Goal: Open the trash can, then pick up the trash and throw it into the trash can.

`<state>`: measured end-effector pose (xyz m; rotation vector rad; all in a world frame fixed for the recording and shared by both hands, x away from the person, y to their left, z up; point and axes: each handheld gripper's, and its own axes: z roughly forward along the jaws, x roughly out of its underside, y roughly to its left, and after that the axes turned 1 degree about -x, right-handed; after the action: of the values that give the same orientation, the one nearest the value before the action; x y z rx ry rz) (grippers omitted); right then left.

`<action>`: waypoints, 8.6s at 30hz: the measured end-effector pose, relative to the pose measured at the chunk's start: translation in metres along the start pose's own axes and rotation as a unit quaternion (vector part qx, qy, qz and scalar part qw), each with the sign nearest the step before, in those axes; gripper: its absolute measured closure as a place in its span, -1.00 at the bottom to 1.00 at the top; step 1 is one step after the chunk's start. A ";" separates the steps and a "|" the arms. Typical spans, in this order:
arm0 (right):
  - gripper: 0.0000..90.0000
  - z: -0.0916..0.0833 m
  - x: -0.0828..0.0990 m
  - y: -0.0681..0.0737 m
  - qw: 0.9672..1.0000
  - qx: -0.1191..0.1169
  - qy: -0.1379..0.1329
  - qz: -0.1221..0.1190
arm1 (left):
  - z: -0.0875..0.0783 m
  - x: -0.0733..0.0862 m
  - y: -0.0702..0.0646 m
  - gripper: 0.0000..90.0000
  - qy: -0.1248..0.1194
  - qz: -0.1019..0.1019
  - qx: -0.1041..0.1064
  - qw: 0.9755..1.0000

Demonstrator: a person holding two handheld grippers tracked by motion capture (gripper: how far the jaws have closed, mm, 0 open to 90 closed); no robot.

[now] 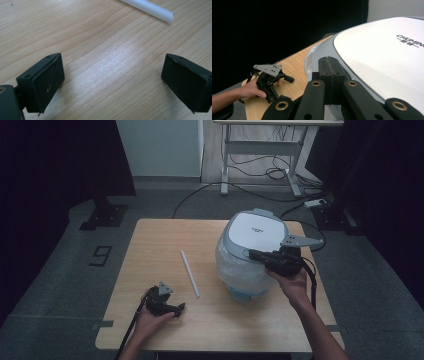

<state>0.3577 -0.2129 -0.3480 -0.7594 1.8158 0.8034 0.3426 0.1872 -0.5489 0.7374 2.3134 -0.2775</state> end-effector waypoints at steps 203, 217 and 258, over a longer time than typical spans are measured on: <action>-0.32 -0.060 0.216 -0.069 0.971 0.209 0.093 0.066 | -0.066 -0.060 0.009 0.77 -0.244 -0.089 0.096 0.961; -0.32 -0.059 0.217 -0.070 0.971 0.209 0.096 0.066 | -0.081 -0.068 0.000 0.77 -0.268 -0.075 0.112 0.954; -0.32 -0.056 0.218 -0.067 0.972 0.203 0.101 0.067 | -0.111 -0.112 -0.016 0.77 -0.317 -0.041 0.143 0.936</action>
<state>0.3088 -0.3288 -0.5465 -0.4659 2.1429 0.4244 0.3409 0.1682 -0.3914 0.5760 1.7012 -0.7823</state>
